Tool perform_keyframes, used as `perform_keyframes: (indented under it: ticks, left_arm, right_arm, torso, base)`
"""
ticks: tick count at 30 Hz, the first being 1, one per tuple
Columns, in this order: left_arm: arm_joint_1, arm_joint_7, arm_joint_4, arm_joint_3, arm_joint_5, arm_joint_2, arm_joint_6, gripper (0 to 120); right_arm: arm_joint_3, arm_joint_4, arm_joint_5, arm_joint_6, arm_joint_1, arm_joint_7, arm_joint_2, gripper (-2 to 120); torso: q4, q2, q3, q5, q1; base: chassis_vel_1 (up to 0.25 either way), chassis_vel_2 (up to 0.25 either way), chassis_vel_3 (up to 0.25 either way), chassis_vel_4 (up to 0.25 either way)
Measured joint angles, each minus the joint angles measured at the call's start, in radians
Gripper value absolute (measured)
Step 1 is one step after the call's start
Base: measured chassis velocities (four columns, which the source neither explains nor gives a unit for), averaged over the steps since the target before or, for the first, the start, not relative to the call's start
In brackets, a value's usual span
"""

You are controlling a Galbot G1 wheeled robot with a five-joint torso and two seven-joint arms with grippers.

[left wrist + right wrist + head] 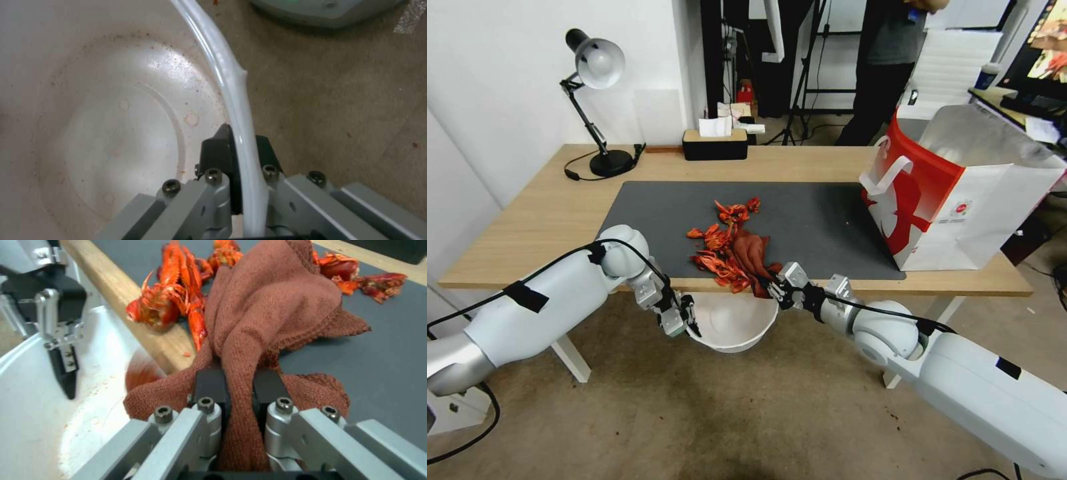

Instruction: Sweep shrimp from table into container with towel, then put container into takeout bag.

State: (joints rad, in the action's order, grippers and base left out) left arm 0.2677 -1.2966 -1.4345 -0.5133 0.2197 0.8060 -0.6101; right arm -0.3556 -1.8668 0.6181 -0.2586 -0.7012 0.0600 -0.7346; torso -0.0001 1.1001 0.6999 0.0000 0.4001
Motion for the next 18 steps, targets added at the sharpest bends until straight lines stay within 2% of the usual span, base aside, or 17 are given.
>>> perform_keyframes:
  ticks: [18]
  left_arm:
    - [0.003,-0.001,-0.008,0.002,-0.001,-0.015,0.0,0]
  right_arm:
    - [0.038,-0.082,-0.021,-0.006,-0.087,0.025,0.029,5]
  torso:
    - [0.0003,0.0,0.0,0.0,0.0]
  base:
    - [0.0,0.0,0.0,0.0]
